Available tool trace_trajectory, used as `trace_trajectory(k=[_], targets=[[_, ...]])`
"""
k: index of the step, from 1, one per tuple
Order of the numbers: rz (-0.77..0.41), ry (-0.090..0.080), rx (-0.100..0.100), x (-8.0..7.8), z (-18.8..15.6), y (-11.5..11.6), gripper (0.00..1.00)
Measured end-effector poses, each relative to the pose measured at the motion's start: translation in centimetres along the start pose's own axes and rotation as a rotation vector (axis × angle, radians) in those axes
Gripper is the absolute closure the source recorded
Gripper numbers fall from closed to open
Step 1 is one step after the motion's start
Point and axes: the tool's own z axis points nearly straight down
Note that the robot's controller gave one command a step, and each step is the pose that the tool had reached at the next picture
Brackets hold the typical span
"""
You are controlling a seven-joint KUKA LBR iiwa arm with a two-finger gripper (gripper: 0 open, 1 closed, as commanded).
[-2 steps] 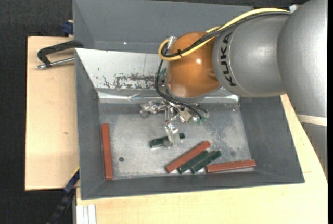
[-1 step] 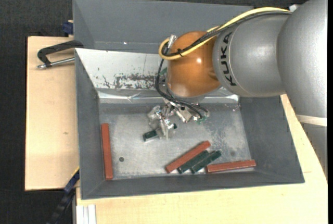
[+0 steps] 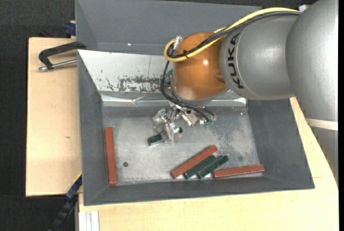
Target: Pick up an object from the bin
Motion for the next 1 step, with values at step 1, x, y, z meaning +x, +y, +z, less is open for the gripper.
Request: trace_trajectory(k=[1], targets=[[-0.01,0.009,-0.005,2.35,-4.47,0.39,1.0]])
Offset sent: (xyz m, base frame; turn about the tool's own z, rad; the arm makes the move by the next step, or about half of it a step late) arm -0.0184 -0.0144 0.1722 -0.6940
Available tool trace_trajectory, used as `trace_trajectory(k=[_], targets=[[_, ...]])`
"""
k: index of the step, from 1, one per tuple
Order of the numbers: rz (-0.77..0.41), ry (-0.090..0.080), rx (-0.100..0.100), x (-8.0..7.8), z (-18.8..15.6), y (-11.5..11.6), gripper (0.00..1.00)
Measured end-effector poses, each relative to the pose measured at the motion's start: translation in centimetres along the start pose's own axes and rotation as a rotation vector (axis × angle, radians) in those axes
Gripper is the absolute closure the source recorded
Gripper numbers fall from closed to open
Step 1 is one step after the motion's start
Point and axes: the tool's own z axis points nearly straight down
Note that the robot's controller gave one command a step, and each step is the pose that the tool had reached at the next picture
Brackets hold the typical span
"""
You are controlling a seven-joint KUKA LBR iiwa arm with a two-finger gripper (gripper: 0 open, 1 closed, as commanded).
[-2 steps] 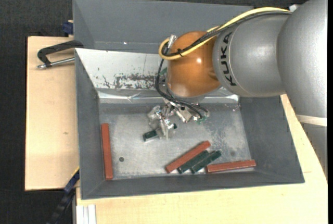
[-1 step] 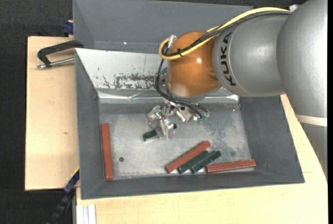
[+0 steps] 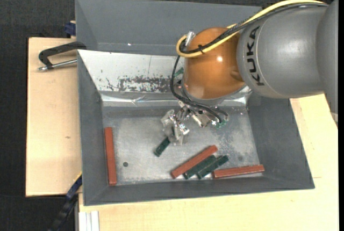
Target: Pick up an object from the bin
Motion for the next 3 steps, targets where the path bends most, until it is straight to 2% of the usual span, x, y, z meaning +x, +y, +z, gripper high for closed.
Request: trace_trajectory(k=[1,2,3], targets=[[-0.632,-0.007,0.006,-0.2,-10.8,-0.4,0.0],[-0.681,-0.01,0.01,-0.3,-13.1,-0.6,0.0],[-0.72,-0.008,0.009,1.1,-7.9,0.7,0.0]])
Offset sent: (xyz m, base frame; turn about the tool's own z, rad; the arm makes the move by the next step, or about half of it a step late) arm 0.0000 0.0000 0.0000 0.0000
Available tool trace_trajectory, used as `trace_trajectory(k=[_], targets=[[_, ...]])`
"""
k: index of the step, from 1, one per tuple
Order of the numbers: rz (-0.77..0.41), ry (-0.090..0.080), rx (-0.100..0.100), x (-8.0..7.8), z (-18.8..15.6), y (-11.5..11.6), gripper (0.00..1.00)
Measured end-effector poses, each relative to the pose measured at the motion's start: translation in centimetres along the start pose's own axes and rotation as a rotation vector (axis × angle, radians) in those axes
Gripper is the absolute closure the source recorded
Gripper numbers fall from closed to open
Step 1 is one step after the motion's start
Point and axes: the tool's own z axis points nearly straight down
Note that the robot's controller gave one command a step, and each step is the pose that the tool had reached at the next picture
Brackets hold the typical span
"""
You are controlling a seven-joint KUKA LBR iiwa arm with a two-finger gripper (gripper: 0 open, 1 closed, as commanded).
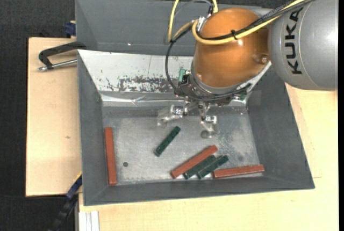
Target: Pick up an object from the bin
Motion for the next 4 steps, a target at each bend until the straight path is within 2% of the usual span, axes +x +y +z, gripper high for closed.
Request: trace_trajectory(k=[1,2,3,4], targets=[[-0.019,0.001,-0.003,0.0,6.1,0.5,0.0],[-0.129,0.002,-0.005,1.6,12.6,-2.2,1.0],[-0.129,0.002,-0.005,1.6,12.6,-2.2,1.0],[-0.122,-0.001,0.004,1.1,-4.9,-3.8,1.0]])
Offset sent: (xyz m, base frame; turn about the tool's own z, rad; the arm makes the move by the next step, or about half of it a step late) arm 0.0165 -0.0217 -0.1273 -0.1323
